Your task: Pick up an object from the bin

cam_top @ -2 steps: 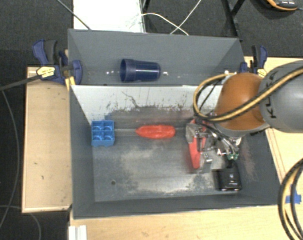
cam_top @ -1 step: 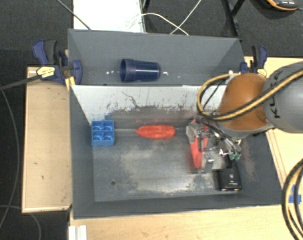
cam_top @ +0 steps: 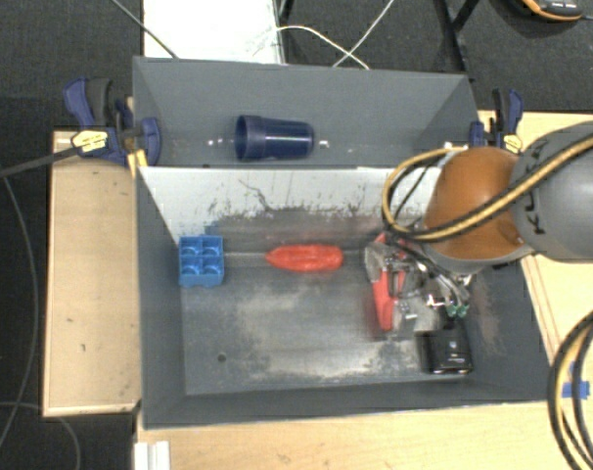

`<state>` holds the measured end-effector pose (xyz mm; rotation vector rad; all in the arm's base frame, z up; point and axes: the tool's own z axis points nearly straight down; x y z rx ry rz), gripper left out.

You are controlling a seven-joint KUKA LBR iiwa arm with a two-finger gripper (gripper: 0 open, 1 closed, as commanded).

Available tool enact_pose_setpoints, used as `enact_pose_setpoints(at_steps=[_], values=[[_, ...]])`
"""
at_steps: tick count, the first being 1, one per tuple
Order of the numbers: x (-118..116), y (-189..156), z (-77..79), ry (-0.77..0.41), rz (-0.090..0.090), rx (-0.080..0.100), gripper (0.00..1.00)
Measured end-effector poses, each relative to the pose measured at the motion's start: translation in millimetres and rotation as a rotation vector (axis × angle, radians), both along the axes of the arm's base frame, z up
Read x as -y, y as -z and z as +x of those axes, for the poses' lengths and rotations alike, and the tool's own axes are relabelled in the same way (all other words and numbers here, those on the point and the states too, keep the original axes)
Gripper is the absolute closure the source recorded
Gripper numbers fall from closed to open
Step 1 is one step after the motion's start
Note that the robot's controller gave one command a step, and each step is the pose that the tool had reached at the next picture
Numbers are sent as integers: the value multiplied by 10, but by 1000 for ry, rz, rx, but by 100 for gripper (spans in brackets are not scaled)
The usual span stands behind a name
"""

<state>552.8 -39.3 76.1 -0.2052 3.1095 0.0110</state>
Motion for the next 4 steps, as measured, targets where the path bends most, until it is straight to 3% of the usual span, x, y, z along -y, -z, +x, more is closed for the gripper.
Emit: enact_pose_setpoints(at_steps=[1,2,3,4], values=[[442,-348,234,-261,1,-8,0],[453,-310,252,-216,0,-6,0],[476,-576,207,-229,-1,-1,0],[862,43,159,-183,19,-4,0]])
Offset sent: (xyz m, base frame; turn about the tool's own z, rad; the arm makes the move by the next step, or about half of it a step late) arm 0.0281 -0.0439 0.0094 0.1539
